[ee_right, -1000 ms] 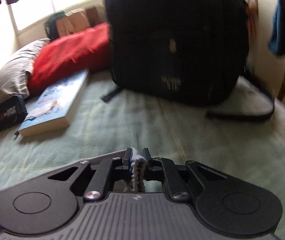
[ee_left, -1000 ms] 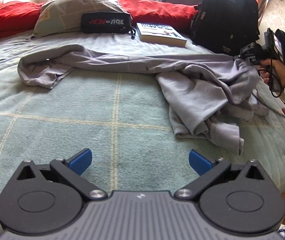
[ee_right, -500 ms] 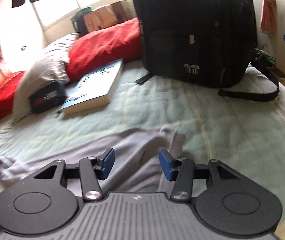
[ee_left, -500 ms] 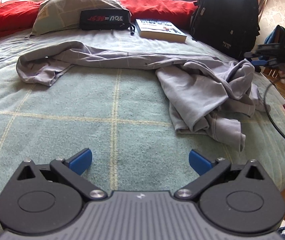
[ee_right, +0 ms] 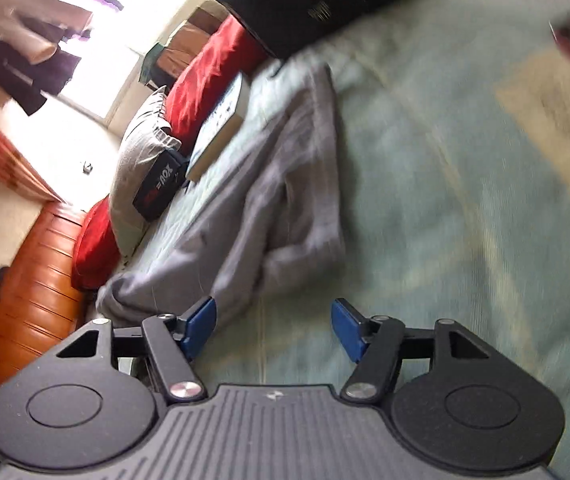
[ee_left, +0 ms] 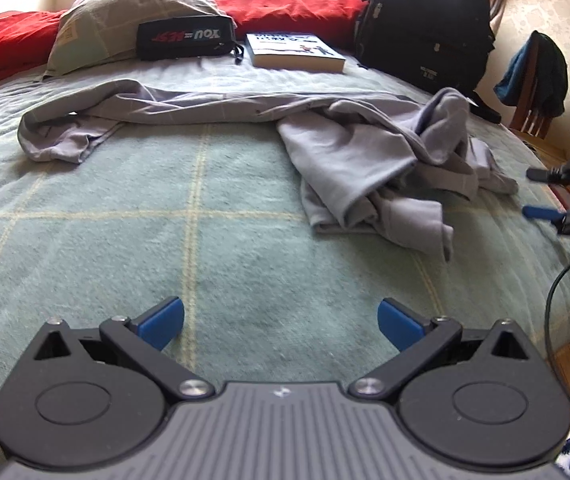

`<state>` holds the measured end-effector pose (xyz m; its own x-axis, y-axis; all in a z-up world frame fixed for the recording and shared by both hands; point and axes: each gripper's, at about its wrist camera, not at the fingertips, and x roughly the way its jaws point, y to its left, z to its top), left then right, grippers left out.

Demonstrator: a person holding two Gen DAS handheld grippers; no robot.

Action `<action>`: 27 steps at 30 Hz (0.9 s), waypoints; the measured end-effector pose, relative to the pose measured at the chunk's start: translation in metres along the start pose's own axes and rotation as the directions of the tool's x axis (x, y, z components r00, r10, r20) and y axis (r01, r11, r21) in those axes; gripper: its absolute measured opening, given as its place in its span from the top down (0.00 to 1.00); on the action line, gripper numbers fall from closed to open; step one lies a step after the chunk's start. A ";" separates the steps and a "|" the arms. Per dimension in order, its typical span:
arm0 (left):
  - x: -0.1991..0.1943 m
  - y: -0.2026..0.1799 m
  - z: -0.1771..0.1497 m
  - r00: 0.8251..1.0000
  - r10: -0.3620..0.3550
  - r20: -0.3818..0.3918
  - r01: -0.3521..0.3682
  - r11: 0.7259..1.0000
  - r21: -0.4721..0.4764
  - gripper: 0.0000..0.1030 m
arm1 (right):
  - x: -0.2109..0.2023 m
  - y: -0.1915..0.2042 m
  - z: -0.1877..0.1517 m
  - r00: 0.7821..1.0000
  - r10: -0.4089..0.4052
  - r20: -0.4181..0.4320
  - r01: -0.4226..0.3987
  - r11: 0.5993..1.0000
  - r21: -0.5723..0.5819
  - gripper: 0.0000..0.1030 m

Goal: Fold clothes

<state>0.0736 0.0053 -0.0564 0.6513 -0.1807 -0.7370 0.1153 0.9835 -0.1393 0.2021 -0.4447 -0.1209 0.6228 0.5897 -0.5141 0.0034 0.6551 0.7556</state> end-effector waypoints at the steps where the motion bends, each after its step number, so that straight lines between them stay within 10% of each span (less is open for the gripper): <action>1: -0.001 0.000 -0.001 1.000 -0.002 0.000 0.002 1.000 0.001 0.01 | 0.002 -0.002 -0.004 1.000 0.007 0.010 -0.007 1.000 0.007 0.33; 9: -0.003 0.000 -0.004 1.000 -0.006 0.007 0.006 1.000 -0.017 0.01 | 0.032 -0.015 0.011 0.992 0.037 0.118 -0.050 0.993 0.103 0.41; 18: 0.000 0.000 -0.003 1.000 -0.002 0.003 0.002 1.000 -0.017 0.01 | 0.039 -0.017 -0.004 0.975 -0.054 0.215 0.033 0.994 0.101 0.89; 27: -0.013 -0.006 -0.006 0.999 -0.010 0.031 0.010 1.000 -0.002 0.01 | 0.008 0.011 -0.004 0.965 -0.083 0.249 0.091 0.996 -0.019 0.89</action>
<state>0.0599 0.0014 -0.0501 0.6731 -0.1901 -0.7147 0.1203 0.9817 -0.1479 0.2037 -0.4313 -0.1182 0.7952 0.3972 -0.4581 0.0451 0.7147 0.6980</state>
